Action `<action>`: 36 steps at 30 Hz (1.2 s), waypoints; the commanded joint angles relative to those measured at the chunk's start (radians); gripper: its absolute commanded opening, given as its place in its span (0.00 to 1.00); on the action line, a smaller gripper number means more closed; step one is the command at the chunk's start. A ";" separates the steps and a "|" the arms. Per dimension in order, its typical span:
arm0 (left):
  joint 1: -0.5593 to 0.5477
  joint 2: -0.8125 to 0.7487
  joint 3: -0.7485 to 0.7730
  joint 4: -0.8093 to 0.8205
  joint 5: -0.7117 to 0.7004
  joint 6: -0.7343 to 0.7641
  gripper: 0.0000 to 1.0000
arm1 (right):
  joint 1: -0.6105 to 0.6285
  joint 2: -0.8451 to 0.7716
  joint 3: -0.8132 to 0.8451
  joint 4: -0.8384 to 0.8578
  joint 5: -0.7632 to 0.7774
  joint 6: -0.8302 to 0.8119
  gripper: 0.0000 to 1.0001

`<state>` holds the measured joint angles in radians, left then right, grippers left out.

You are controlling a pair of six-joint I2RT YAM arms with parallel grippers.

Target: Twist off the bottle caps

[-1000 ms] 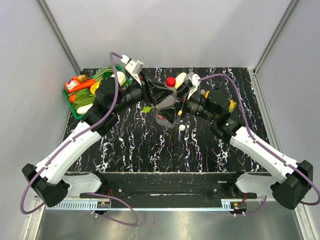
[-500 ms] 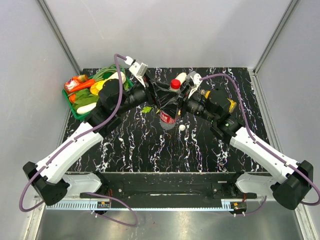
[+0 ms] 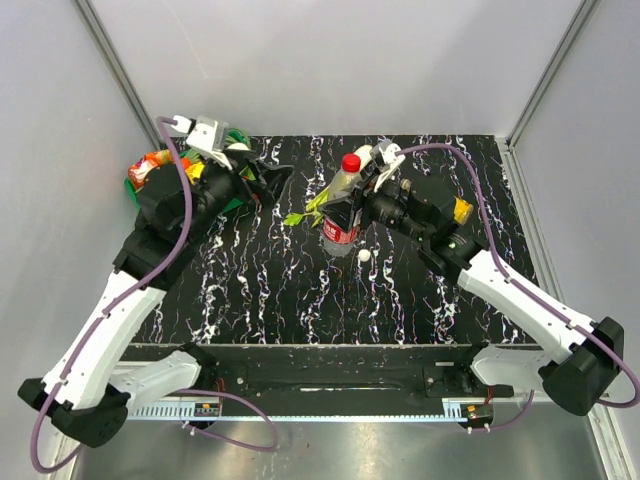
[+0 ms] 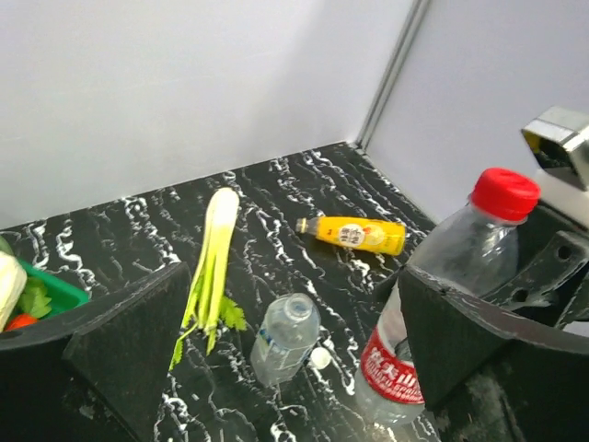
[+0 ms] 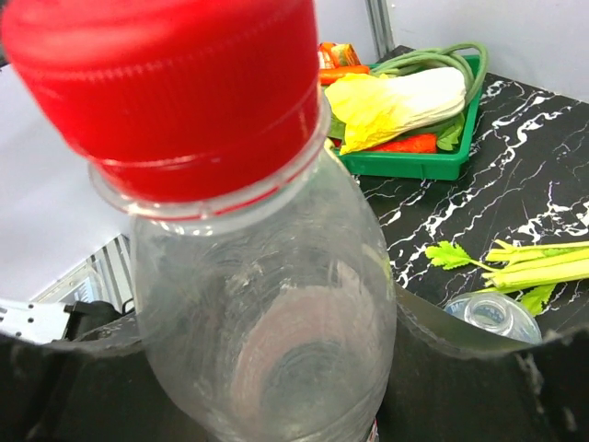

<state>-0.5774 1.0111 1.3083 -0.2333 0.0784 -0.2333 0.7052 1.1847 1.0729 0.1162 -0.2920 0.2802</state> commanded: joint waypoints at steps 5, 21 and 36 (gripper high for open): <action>0.181 -0.034 -0.089 -0.054 0.398 -0.034 0.99 | -0.081 0.065 0.134 -0.032 -0.071 0.078 0.52; 0.082 0.355 -0.104 0.390 0.839 -0.387 0.99 | -0.196 0.072 0.173 0.020 -0.220 0.209 0.52; -0.038 0.422 -0.167 0.770 0.857 -0.509 0.89 | -0.207 0.010 0.150 0.060 -0.233 0.278 0.53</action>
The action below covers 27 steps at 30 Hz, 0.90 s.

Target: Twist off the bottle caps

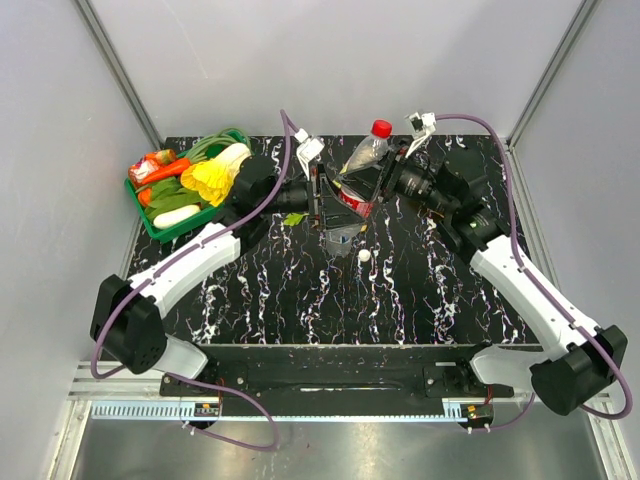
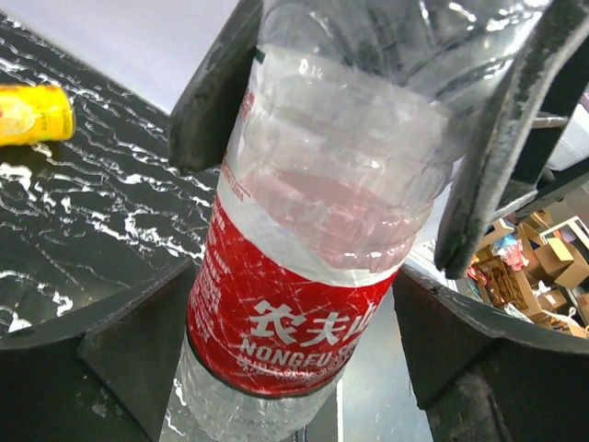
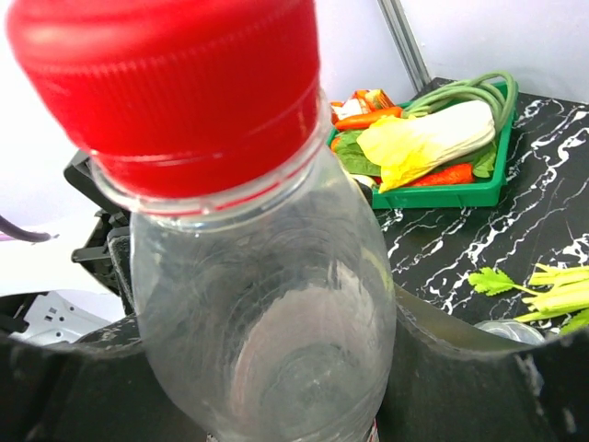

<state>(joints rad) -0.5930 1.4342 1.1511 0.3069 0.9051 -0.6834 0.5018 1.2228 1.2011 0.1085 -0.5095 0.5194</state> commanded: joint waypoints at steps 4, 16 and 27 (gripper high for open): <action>-0.030 0.011 -0.011 0.265 0.040 -0.080 0.73 | -0.003 -0.043 0.006 0.083 0.000 0.054 0.54; -0.021 0.019 -0.018 0.184 0.061 -0.038 0.50 | -0.011 -0.106 -0.011 0.074 0.083 0.050 0.88; 0.107 -0.066 0.007 -0.301 -0.039 0.278 0.51 | -0.020 -0.160 0.041 -0.146 0.236 -0.039 1.00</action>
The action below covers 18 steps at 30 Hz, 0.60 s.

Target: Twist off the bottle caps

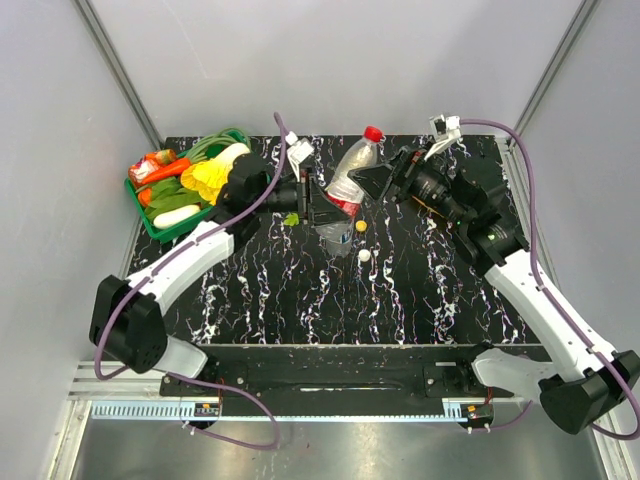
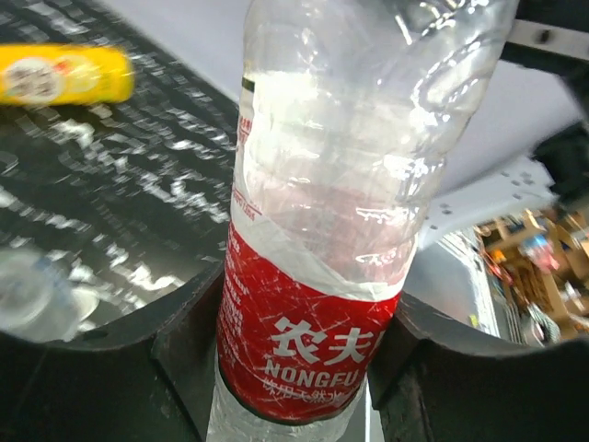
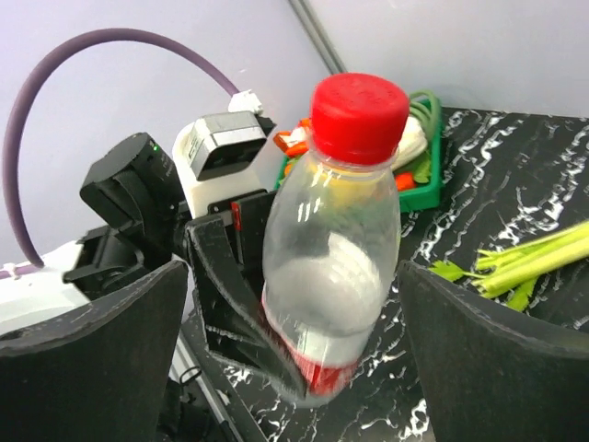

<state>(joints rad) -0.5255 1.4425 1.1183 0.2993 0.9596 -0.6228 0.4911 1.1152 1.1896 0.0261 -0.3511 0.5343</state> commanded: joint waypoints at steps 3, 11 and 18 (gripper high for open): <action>0.038 -0.112 0.115 -0.546 -0.240 0.369 0.51 | -0.011 -0.049 0.068 -0.086 0.074 -0.063 1.00; -0.030 -0.295 0.078 -0.707 -0.603 0.482 0.51 | -0.013 -0.006 0.102 -0.084 0.057 0.012 1.00; -0.203 -0.335 0.072 -0.772 -0.890 0.469 0.48 | -0.016 0.021 0.088 0.001 0.003 0.069 1.00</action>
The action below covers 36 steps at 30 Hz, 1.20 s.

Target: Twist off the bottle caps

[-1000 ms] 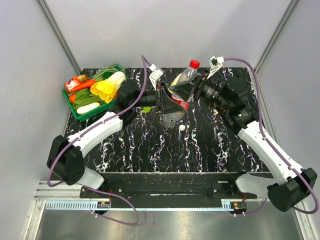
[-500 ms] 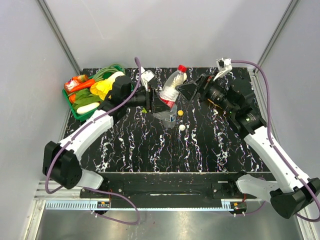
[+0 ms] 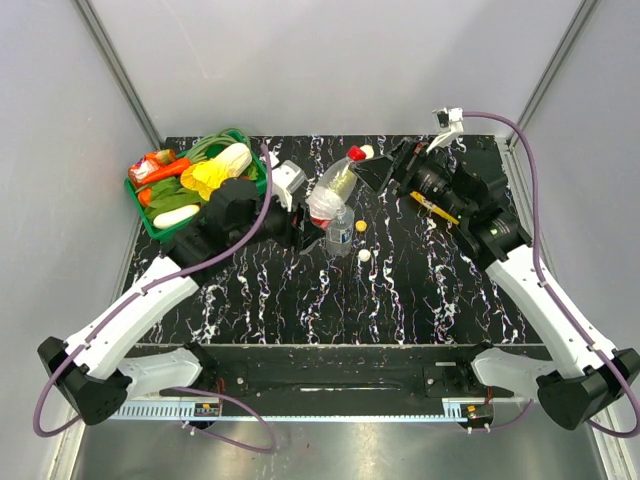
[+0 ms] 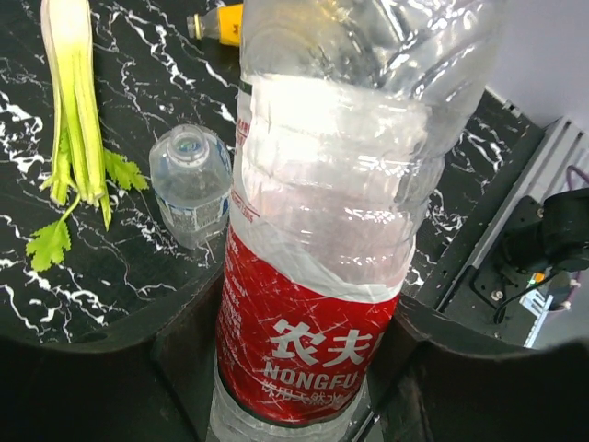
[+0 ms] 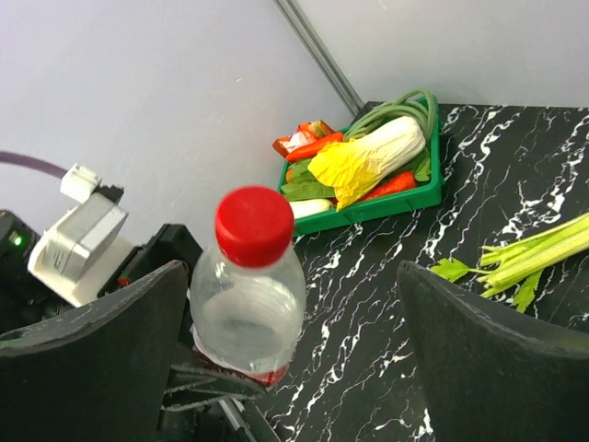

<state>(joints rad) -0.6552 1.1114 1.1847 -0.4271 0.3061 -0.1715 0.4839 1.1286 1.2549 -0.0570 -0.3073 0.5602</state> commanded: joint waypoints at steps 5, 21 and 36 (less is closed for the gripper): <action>-0.213 0.010 -0.007 -0.047 -0.456 -0.005 0.46 | -0.014 0.014 -0.015 0.132 -0.064 0.095 1.00; -0.300 0.039 0.018 -0.064 -0.604 0.003 0.47 | -0.034 0.020 -0.092 0.181 -0.050 0.139 0.90; -0.337 0.030 0.050 -0.087 -0.654 0.012 0.47 | -0.047 0.053 -0.133 0.270 -0.104 0.230 0.88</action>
<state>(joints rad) -0.9829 1.1206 1.1770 -0.5377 -0.3115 -0.1684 0.4438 1.1732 1.1378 0.0963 -0.3611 0.7322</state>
